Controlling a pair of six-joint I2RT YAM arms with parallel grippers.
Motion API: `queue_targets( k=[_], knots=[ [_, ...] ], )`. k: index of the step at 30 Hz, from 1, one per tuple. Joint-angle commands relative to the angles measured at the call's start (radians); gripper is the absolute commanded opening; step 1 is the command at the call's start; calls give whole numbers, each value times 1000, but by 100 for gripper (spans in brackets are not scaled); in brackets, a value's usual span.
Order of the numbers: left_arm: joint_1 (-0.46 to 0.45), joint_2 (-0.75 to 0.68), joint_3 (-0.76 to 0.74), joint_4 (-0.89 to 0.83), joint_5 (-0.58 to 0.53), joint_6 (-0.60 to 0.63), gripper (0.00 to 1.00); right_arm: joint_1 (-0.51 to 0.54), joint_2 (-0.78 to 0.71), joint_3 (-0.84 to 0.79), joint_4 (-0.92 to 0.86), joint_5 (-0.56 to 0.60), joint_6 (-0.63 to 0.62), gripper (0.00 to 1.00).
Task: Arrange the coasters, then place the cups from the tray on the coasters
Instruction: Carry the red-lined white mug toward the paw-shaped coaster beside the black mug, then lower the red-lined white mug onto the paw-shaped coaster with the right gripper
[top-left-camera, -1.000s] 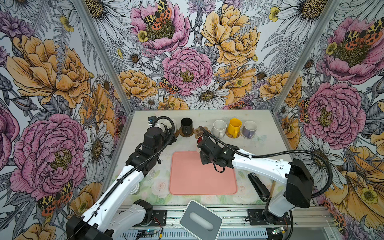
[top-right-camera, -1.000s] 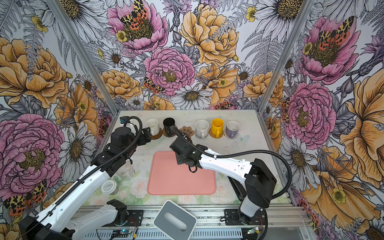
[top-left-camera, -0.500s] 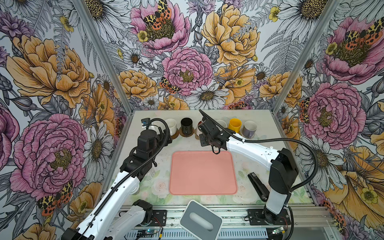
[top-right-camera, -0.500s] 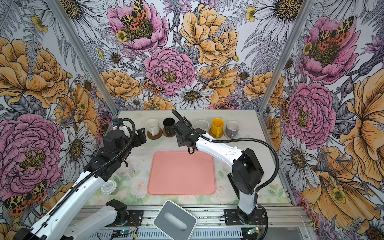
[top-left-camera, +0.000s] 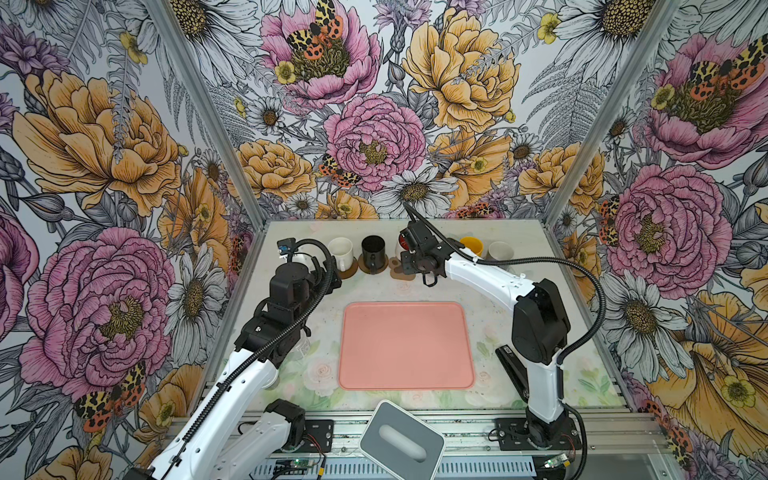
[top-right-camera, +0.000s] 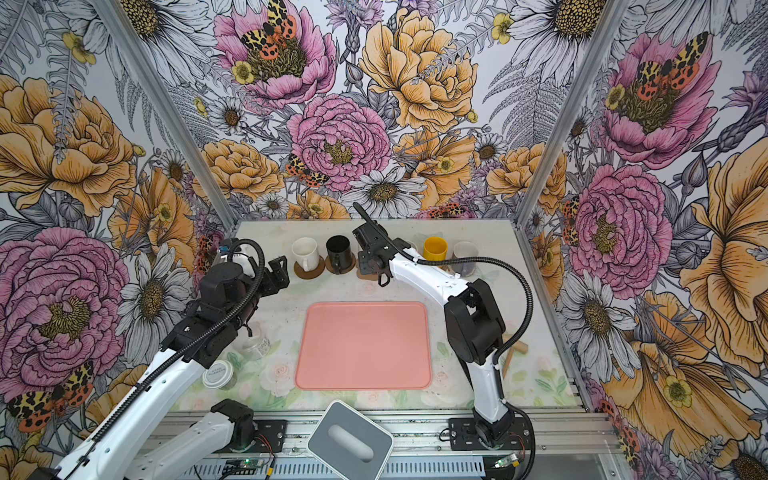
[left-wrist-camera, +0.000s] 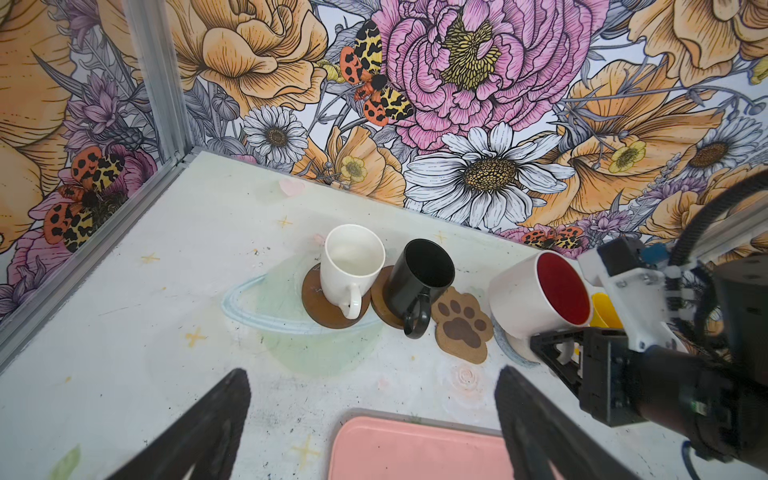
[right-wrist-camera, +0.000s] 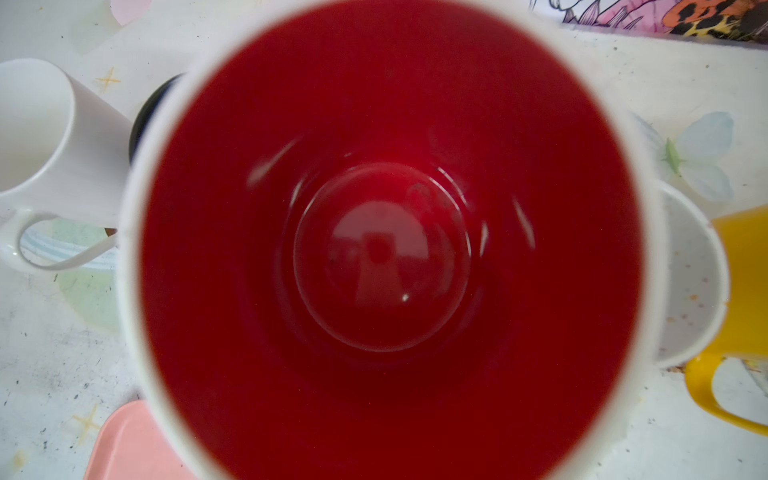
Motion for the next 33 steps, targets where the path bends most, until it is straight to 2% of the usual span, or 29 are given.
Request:
queue_targets(
  k=[1,14,33],
  knots=[
    [11,-19,-13,-8,12,-16,93,-7,22,81,55,-20,-19,0],
    [15,-5,-10,-2,16,-26,94,-41,147,160,49,-64,-15,0],
    [38,4,-14,-3,21,-21,94,-58,221,165,29,-90,8,0]
  ],
)
